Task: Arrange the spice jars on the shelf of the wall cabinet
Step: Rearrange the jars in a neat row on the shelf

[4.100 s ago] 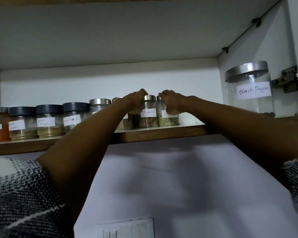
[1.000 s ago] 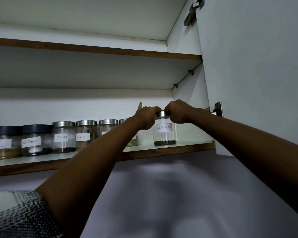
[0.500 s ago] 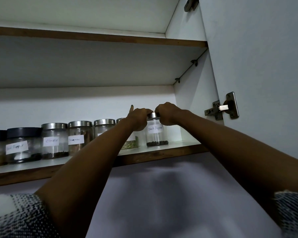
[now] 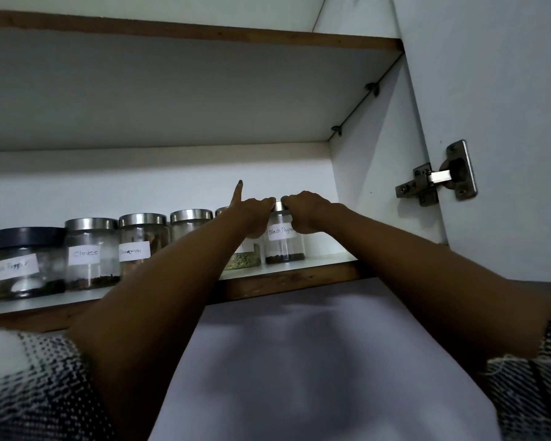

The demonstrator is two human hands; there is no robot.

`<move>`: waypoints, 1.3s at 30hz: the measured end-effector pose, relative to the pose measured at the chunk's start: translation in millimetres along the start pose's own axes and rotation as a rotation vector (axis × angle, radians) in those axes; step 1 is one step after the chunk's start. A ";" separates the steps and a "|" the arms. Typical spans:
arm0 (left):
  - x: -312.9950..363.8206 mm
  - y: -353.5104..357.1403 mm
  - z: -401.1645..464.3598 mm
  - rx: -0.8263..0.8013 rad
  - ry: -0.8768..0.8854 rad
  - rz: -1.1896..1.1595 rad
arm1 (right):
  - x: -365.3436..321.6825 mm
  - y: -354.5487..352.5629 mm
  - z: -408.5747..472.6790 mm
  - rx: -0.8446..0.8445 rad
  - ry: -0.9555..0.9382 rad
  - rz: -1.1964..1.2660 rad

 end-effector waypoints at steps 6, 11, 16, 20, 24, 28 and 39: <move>-2.4 6.2 0.0 0.027 0.024 0.143 | -0.4 8.7 2.6 -0.017 -0.040 0.018; -1.9 10.2 -4.0 0.062 0.036 0.187 | -2.7 15.9 -1.4 -0.020 -0.035 0.072; -0.7 10.1 -8.8 0.164 0.064 0.243 | -7.3 14.1 -5.6 0.068 -0.035 0.118; -3.3 5.7 -12.3 0.225 0.079 0.192 | -3.0 12.0 -9.6 0.107 0.008 0.117; -9.7 -3.8 -22.9 0.251 0.113 0.102 | -1.6 1.3 -21.7 0.217 0.029 0.079; -18.5 -31.7 -44.5 0.307 0.164 0.007 | -3.0 -16.1 -39.3 0.361 0.067 -0.009; -42.4 -96.9 -108.5 0.315 0.167 -0.132 | -28.9 -66.7 -89.7 0.291 -0.056 -0.235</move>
Point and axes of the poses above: each hand's wrist, its own z-axis towards the middle knuckle, its own y-axis out of the palm, x = y × z, the point moved 6 cm from there along z, towards the middle knuckle, and after that the axes turned 14 degrees about -y, right-handed, at the moved point
